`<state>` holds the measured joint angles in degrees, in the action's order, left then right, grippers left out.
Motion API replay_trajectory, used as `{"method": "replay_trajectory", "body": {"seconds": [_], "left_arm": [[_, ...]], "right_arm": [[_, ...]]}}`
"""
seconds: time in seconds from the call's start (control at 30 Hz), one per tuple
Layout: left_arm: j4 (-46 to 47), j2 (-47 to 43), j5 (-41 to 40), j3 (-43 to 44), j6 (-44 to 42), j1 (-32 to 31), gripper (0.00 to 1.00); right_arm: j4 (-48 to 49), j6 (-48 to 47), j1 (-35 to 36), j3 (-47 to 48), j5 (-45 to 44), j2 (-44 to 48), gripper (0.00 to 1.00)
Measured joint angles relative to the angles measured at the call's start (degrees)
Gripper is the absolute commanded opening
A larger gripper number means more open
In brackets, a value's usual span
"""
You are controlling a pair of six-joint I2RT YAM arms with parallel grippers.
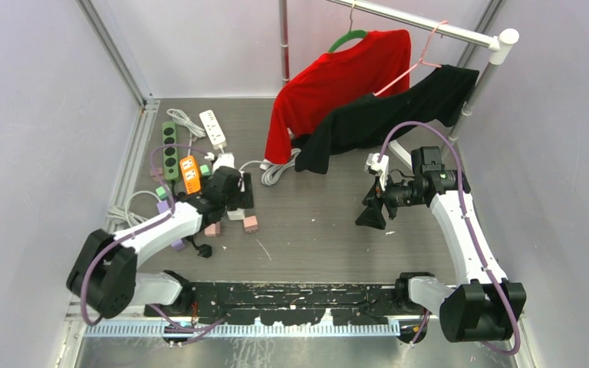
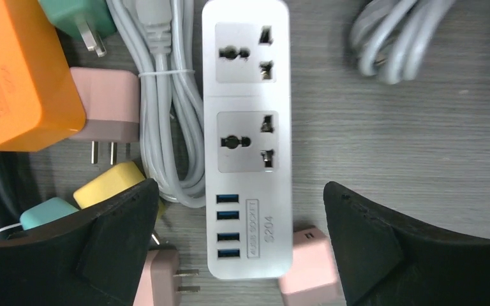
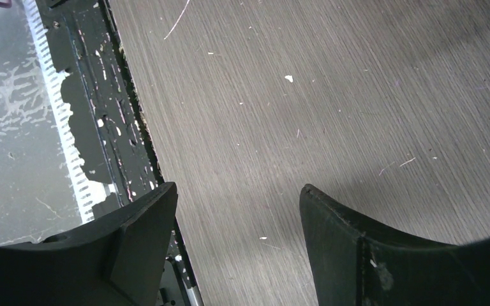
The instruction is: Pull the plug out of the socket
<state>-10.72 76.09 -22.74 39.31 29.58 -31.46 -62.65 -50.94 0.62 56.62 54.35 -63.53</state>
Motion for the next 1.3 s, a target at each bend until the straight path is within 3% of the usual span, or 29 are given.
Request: {"method": "replay_trajectory", "body": {"seconds": [0.23, 0.4, 0.5, 0.57, 0.73, 0.9, 1.07, 1.3], "left_arm": [[-1.4, -18.0, 7.7, -0.5, -0.8, 0.1, 0.99], [-0.9, -33.9, 20.3, -1.3, -2.8, 0.1, 1.00], [-1.4, -40.1, 25.3, -0.7, -3.3, 0.1, 0.99], [-3.4, -42.6, 27.2, 1.7, -3.4, 0.1, 0.99], [-7.6, -43.3, 29.0, 12.9, -2.9, 0.1, 1.00], [-13.8, -37.1, 30.6, 28.0, -2.8, 0.1, 1.00], [-24.2, -28.8, 30.7, 45.2, -5.1, 0.1, 1.00], [-34.1, -26.9, 30.4, 56.9, -7.4, 0.1, 0.99]], "right_arm": [[0.0, 0.1, 0.0, 0.0, 0.1, 0.0, 0.78], [-0.3, 2.6, -0.4, 1.6, -0.7, 0.0, 0.88], [-0.2, 5.9, -0.9, 4.9, -2.5, 0.9, 0.99], [-0.2, 9.4, -1.1, 8.3, -5.0, 2.6, 1.00], [0.4, 20.9, -1.1, 20.0, -13.7, 6.2, 1.00], [-0.1, 33.5, -1.1, 33.8, -23.1, 7.3, 1.00], [-3.4, 39.8, -1.4, 49.3, -24.2, 4.8, 1.00], [-4.0, 49.2, -2.9, 62.6, -24.1, 2.8, 1.00]]}}
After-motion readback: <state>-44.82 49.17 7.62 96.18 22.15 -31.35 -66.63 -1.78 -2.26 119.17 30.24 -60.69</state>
